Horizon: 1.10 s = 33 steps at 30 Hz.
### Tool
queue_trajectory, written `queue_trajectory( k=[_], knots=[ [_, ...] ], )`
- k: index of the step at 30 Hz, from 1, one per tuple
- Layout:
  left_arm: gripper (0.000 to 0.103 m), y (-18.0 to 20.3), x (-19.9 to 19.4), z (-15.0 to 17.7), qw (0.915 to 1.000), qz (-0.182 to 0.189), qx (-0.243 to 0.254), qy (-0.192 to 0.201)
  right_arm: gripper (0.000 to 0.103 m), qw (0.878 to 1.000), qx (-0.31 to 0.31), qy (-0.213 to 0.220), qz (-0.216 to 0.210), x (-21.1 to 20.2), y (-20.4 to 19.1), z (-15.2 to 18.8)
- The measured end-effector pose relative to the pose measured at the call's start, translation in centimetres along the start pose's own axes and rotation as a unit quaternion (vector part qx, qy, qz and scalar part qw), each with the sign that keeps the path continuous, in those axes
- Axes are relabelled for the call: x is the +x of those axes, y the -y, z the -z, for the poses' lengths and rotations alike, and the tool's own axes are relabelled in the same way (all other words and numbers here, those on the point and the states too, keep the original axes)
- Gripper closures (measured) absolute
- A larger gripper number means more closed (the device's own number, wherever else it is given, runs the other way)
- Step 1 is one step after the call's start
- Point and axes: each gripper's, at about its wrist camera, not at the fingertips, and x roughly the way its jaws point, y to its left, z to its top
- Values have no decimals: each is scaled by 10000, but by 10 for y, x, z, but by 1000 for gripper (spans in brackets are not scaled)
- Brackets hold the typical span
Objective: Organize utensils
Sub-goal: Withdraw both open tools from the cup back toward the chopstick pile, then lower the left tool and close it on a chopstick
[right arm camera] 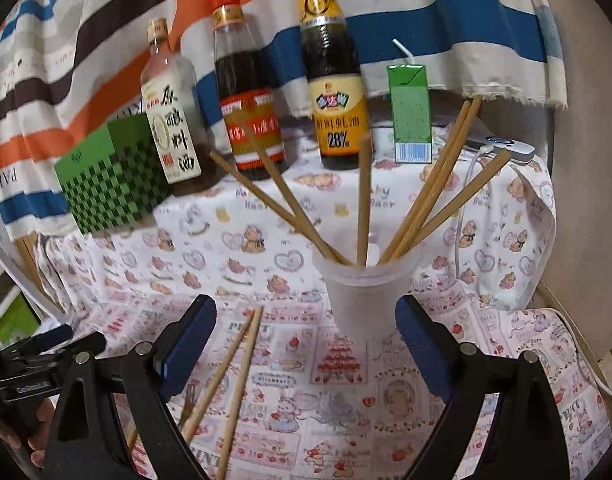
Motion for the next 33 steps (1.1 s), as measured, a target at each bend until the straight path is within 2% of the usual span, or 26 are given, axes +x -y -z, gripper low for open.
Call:
queue_trajectory(
  k=[2, 4, 9, 17, 21, 23, 25, 28, 31, 33],
  knots=[
    [0, 0, 12, 2, 9996, 47, 18, -278, 11, 9999, -59, -81, 43, 3, -2, 2],
    [0, 3, 21, 5, 9990, -84, 98, -423, 11, 9998, -91, -153, 62, 7, -4, 4],
    [0, 12, 31, 13, 9962, -503, 484, -521, 11, 9991, -215, -330, 180, 14, -9, 8],
    [1, 19, 38, 18, 9926, -636, 771, -687, 11, 9968, -493, -498, 378, 20, -16, 13],
    [11, 25, 41, 22, 9911, -593, 919, -759, 11, 9965, -505, -528, 416, 22, -16, 13],
    [12, 27, 38, 24, 9913, -635, 926, -689, 11, 9963, -503, -544, 425, 22, -15, 14],
    [12, 29, 34, 23, 9922, -517, 925, -651, 11, 9962, -511, -549, 439, 23, -15, 14],
    [18, 32, 28, 24, 9931, -424, 905, -615, 11, 9959, -535, -564, 462, 23, -15, 14],
    [28, 34, 26, 24, 9931, -338, 901, -669, 11, 9957, -542, -583, 467, 24, -15, 14],
    [39, 35, 28, 25, 9926, -319, 904, -742, 11, 9956, -551, -593, 480, 25, -15, 14]
  ],
)
